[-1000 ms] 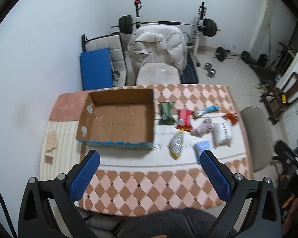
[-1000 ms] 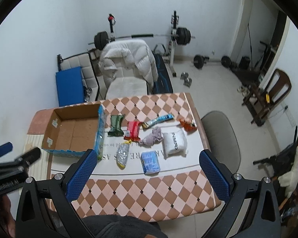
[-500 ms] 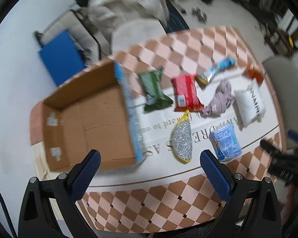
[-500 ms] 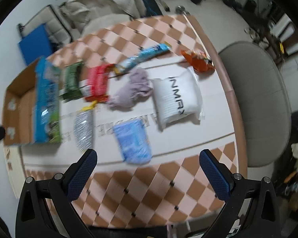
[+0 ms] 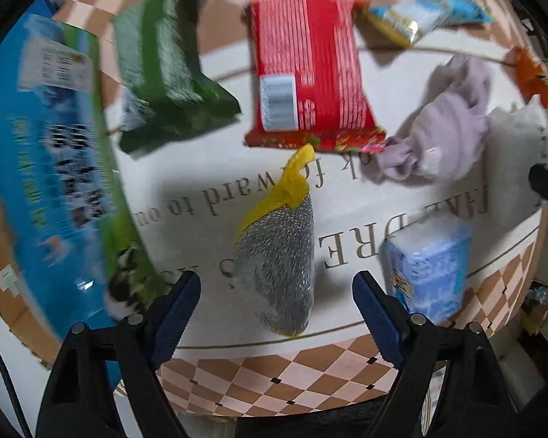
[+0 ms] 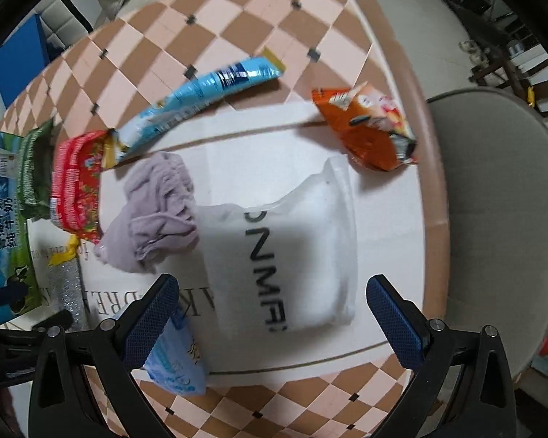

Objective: Organize soft objects
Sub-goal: 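Grasp the silver scrubber with the left tool while the right tool grasps the white pouch, then carry both items over the box and open both tools to drop them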

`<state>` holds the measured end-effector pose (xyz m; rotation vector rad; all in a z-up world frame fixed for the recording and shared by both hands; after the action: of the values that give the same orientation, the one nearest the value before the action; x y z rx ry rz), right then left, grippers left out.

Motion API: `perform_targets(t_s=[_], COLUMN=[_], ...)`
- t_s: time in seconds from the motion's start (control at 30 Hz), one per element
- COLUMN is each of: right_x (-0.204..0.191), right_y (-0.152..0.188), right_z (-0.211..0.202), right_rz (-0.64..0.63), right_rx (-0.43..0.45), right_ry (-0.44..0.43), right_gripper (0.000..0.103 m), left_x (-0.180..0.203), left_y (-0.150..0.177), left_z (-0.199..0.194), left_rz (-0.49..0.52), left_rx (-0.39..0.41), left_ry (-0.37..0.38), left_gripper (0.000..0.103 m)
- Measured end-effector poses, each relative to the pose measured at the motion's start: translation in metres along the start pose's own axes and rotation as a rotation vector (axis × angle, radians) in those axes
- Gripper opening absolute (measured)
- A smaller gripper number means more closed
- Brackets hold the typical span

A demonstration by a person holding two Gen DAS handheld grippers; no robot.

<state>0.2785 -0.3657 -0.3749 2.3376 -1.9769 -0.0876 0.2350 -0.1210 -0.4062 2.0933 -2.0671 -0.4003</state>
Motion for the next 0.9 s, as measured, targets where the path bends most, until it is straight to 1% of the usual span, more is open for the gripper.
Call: perform_targets(t_s=[0.07, 0.1, 0.13, 0.17, 0.2, 0.27, 0.3, 0.33, 0.37, 0.43, 0.5, 0.57, 0.63, 0.67, 0.77, 0.8, 0.87, 0.9], right_x=[0.003, 0.005, 0.006, 0.007, 0.008, 0.009, 0.009, 0.009, 0.010, 0.012, 0.015, 0.016, 0.015, 0.014, 0.001, -0.010, -0.030, -0.048], right_y=[-0.005, -0.007, -0.008, -0.010, -0.011, -0.013, -0.012, -0.011, -0.009, -0.005, 0.003, 0.010, 0.021, 0.020, 0.032, 0.035, 0.038, 0.035], right_z=[0.010, 0.016, 0.023, 0.029, 0.034, 0.042, 0.044, 0.044, 0.040, 0.032, 0.023, 0.013, -0.005, -0.016, -0.055, -0.072, -0.097, -0.113], right_rz=[-0.009, -0.012, -0.012, -0.013, -0.015, -0.027, -0.029, -0.039, -0.045, -0.039, -0.020, -0.015, -0.002, 0.003, -0.008, -0.029, -0.059, -0.084], right_rx=[-0.023, -0.039, -0.059, -0.076, -0.089, -0.109, -0.115, -0.120, -0.111, -0.097, -0.091, -0.077, -0.055, -0.048, 0.011, 0.041, 0.081, 0.107], right_ry=[-0.006, -0.020, -0.047, -0.065, -0.073, -0.062, -0.056, -0.044, -0.041, -0.037, -0.042, -0.045, -0.052, -0.059, -0.091, -0.110, -0.136, -0.150], right_gripper=[0.103, 0.103, 0.103, 0.103, 0.103, 0.103, 0.101, 0.094, 0.092, 0.081, 0.076, 0.075, 0.073, 0.073, 0.073, 0.073, 0.073, 0.073], left_x=[0.001, 0.001, 0.002, 0.002, 0.001, 0.000, -0.001, -0.002, -0.004, -0.006, -0.011, -0.015, -0.020, -0.022, -0.036, -0.035, -0.062, -0.071], left_y=[-0.001, -0.001, -0.001, -0.001, 0.000, 0.002, 0.004, 0.007, 0.011, 0.018, 0.027, 0.039, 0.051, 0.057, 0.078, 0.079, 0.080, 0.079], left_z=[0.011, 0.015, 0.020, 0.024, 0.028, 0.032, 0.032, 0.027, 0.023, 0.017, 0.002, -0.017, -0.041, -0.052, -0.091, -0.106, -0.140, -0.155], left_rz=[0.001, 0.001, -0.002, -0.009, -0.016, -0.029, -0.029, -0.022, -0.024, -0.035, -0.046, -0.054, -0.063, -0.066, -0.080, -0.088, -0.101, -0.112], left_rx=[-0.016, -0.019, -0.026, -0.037, -0.046, -0.040, -0.032, -0.011, 0.000, 0.023, 0.057, 0.110, 0.154, 0.171, 0.245, 0.265, 0.311, 0.328], left_ry=[-0.005, -0.006, -0.003, 0.006, 0.015, 0.029, 0.029, 0.026, 0.023, 0.036, 0.048, 0.061, 0.093, 0.106, 0.143, 0.152, 0.159, 0.162], left_gripper=[0.083, 0.079, 0.069, 0.063, 0.050, 0.049, 0.048, 0.047, 0.046, 0.045, 0.045, 0.045, 0.045, 0.045, 0.045, 0.045, 0.045, 0.045])
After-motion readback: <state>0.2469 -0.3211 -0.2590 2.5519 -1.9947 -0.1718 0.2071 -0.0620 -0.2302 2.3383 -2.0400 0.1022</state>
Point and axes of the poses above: each gripper's, at about its wrist camera, not at the fingertips, and z roughly the way its jaws point, x to its right, y to its underside, the point moved 1 cm from there along z, roughly the way its jaws point, and after that the axes turned 11 degrees about -z, right-handed, at the moved point
